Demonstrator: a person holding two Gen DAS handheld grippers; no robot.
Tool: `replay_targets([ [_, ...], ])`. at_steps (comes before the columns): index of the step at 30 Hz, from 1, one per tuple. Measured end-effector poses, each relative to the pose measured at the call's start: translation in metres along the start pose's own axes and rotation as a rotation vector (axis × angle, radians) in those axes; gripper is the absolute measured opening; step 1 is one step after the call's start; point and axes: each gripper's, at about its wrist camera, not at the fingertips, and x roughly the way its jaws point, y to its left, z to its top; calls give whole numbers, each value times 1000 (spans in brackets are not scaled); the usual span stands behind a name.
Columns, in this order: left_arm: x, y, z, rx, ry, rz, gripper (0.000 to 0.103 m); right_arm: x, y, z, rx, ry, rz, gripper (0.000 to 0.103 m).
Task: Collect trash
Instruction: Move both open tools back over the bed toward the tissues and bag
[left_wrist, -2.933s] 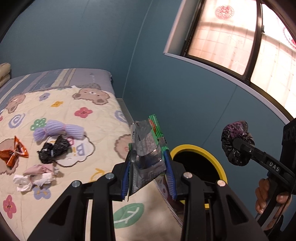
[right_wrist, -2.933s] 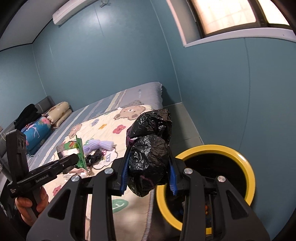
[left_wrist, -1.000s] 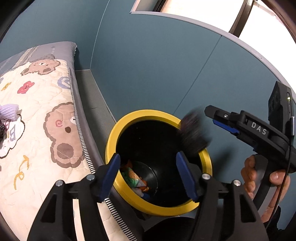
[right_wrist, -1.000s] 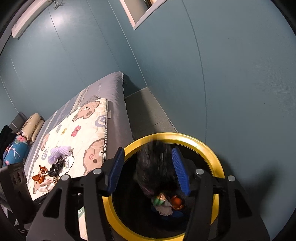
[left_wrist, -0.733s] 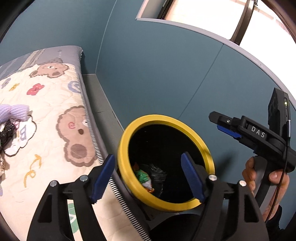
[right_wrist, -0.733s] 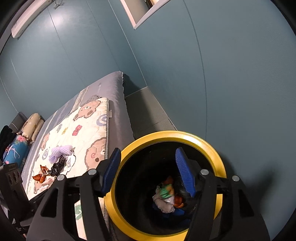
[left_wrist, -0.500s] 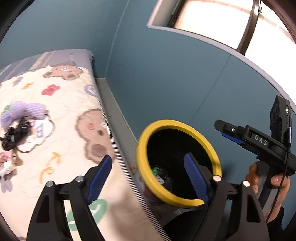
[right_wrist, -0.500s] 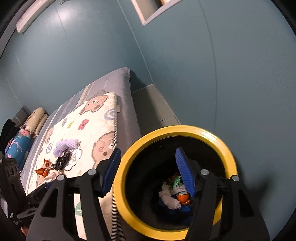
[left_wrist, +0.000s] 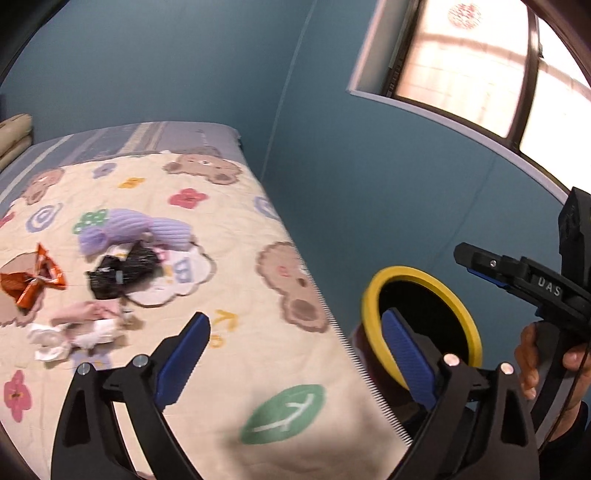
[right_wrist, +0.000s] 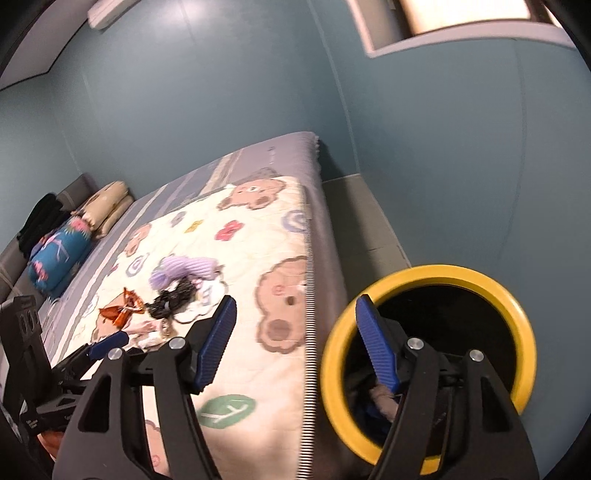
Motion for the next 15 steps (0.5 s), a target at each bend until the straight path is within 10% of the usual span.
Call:
replay_targets([
  [15,-30,121,-10,-141,-23,171,92,49,104,4,-140,62,73,64],
])
